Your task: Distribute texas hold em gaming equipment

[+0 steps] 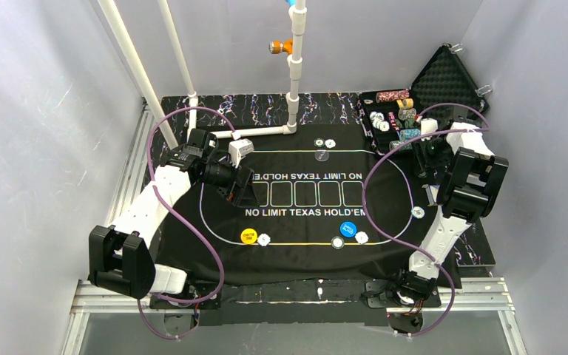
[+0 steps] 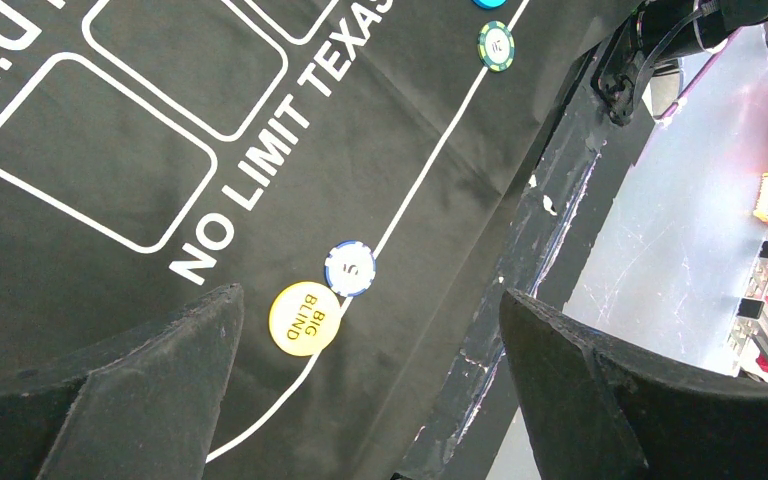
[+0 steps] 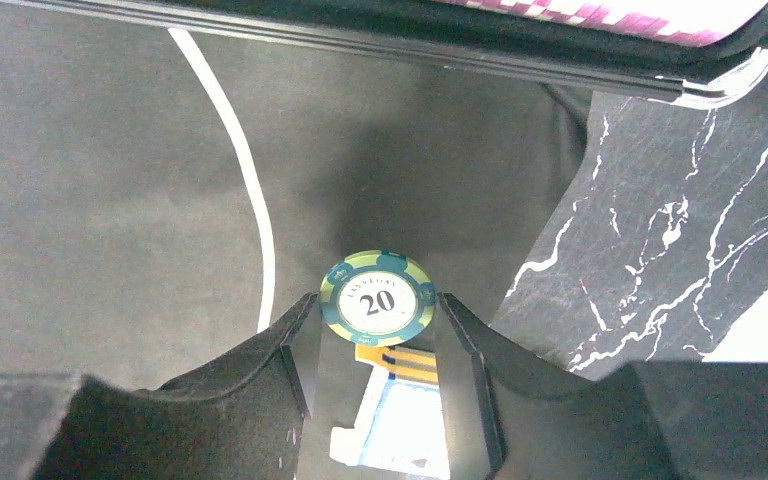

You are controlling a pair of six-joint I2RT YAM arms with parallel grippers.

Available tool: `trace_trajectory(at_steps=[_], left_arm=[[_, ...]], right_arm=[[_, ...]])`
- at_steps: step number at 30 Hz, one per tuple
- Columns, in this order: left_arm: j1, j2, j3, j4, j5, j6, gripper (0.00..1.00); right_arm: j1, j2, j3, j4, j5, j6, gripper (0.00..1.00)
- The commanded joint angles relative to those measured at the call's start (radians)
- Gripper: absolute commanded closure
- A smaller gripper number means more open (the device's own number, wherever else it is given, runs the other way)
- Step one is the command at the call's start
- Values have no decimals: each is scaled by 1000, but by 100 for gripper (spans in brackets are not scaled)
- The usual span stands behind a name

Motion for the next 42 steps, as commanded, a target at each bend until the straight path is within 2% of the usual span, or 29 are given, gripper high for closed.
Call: trace_trajectory(at_steps=[1, 7, 17, 22, 31, 36, 42], left_arm=[[6, -6, 28, -24, 14, 10, 1], [5, -6, 24, -24, 23, 7, 1], [18, -38, 23, -56, 60, 21, 1], [24, -95, 17, -126, 130, 70, 1], [47, -205, 15, -279, 238, 167, 1], [147, -237, 71, -416, 410, 254, 0], [203, -267, 90, -498, 481, 309, 0]], right_arm=[[16, -73, -6, -52, -45, -20, 64], [106, -157, -64, -79, -93, -13, 64], [381, -305, -125, -135, -132, 29, 64], [529, -344, -155, -129, -175, 62, 64], [810, -320, -205, -71, -220, 104, 65], [950, -272, -216, -19, -234, 118, 65], [1095, -215, -174, 29, -209, 127, 65]])
